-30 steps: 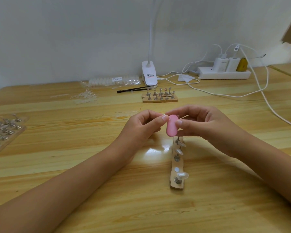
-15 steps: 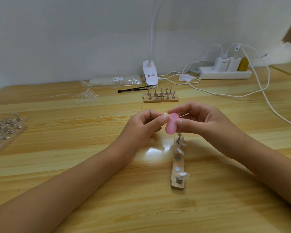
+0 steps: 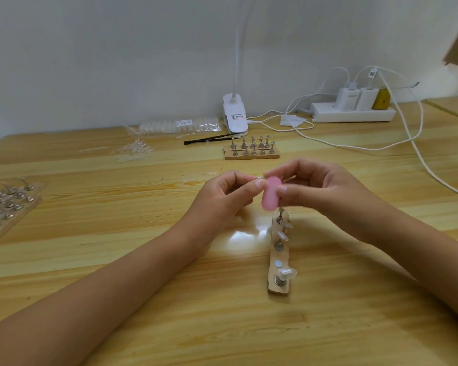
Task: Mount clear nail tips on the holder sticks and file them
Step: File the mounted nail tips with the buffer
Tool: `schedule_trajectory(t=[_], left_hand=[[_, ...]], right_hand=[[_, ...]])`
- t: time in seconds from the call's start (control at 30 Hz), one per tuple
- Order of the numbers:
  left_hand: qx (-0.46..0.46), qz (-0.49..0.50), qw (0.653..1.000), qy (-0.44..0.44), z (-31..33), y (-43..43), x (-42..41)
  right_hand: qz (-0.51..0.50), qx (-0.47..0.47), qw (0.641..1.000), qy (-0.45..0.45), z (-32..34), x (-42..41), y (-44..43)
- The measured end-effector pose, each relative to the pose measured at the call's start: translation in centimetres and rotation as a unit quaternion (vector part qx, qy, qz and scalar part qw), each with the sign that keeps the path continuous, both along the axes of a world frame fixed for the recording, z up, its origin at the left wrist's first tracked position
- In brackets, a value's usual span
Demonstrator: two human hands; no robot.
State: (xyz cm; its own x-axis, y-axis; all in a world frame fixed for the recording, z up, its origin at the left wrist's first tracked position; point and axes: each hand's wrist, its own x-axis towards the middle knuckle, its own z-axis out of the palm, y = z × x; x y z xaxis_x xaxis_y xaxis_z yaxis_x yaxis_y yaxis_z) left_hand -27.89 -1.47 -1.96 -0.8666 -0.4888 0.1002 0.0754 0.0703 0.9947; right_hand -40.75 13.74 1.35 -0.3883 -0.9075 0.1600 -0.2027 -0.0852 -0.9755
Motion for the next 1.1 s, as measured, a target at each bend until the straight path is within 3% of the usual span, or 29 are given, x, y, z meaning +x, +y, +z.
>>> schedule_trajectory(t=[0.17, 0.3, 0.43, 0.57, 0.7, 1.1], left_hand=[[0.019, 0.0, 1.0, 0.01, 0.05, -0.02, -0.07], [0.009, 0.003, 1.0, 0.001, -0.12, 0.02, -0.19], [0.008, 0.003, 1.0, -0.002, -0.05, -0.06, -0.16], [-0.005, -0.001, 1.0, -0.004, -0.13, -0.06, -0.07], [0.003, 0.001, 1.0, -0.003, -0.13, -0.07, -0.05], [0.0, -0.003, 1.0, 0.002, -0.16, -0.02, -0.12]], right_hand=[[-0.053, -0.047, 0.997, -0.007, -0.42, 0.43, -0.39], [-0.021, -0.031, 0.999, -0.012, -0.36, 0.13, -0.26], [-0.074, -0.088, 0.993, -0.032, -0.21, -0.04, -0.38], [-0.012, -0.027, 1.0, -0.001, -0.16, -0.15, -0.09], [-0.065, -0.081, 0.994, -0.024, -0.29, -0.1, -0.35], [-0.018, -0.044, 0.999, -0.025, -0.54, 0.04, -0.28]])
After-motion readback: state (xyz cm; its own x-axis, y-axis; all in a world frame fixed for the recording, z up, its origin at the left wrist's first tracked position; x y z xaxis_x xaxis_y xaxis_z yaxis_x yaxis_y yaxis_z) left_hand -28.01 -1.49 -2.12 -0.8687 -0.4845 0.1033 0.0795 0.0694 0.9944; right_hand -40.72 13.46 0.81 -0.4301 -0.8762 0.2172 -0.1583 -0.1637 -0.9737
